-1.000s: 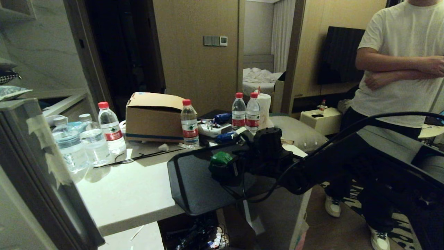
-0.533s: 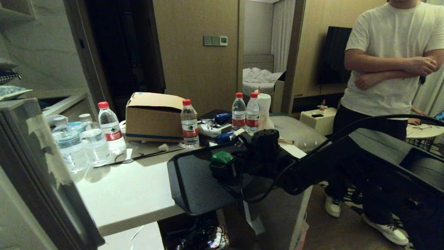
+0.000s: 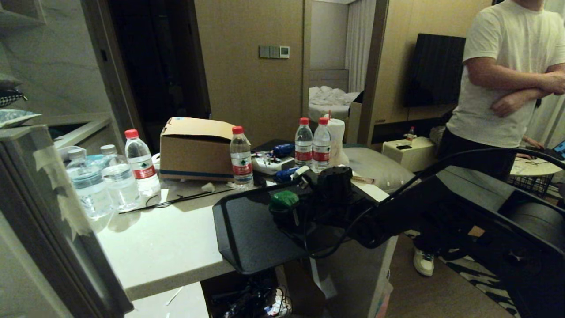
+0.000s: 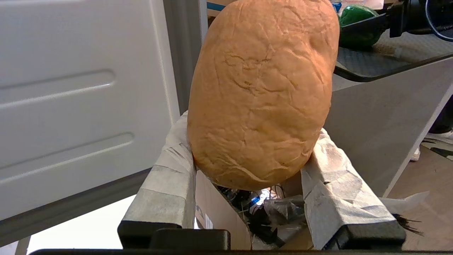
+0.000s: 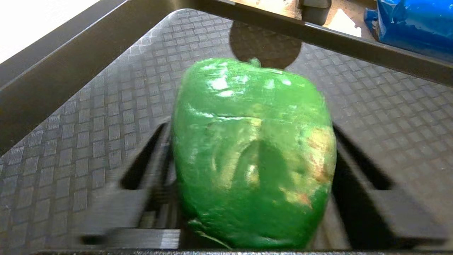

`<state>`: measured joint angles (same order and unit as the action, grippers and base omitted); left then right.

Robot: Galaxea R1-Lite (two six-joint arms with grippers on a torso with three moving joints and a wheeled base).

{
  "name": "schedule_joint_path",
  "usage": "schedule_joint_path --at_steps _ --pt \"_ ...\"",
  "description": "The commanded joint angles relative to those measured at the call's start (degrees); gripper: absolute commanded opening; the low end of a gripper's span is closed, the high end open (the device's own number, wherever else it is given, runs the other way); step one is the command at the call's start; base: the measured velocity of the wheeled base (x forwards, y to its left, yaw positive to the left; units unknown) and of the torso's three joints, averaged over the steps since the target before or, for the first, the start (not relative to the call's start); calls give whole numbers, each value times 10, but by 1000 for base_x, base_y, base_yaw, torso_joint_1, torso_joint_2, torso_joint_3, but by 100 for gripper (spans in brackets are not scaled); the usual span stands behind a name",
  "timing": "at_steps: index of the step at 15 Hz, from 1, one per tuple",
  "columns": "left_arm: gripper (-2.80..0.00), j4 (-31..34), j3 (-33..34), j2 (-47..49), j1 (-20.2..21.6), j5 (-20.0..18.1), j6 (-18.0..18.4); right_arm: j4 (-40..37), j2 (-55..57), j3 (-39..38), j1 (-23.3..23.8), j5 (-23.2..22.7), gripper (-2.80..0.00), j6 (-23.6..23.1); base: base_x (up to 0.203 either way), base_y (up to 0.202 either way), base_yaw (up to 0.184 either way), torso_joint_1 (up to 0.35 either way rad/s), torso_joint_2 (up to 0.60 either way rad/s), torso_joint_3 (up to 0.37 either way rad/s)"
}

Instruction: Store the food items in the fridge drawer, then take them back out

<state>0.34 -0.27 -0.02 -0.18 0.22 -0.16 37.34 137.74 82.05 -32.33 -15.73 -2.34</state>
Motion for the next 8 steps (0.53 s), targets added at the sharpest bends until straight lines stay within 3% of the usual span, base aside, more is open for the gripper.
schedule_joint_path --at_steps 1,6,8 --pt "-280 0 0 0 1 0 0 3 2 2 0 -1 -280 0 0 0 0 0 0 0" --pt "-280 0 0 0 0 0 0 1 -19 -14 0 4 -280 0 0 0 0 0 0 0" --pt "-280 0 0 0 0 0 0 1 -78 -59 0 10 -280 0 0 0 0 0 0 0"
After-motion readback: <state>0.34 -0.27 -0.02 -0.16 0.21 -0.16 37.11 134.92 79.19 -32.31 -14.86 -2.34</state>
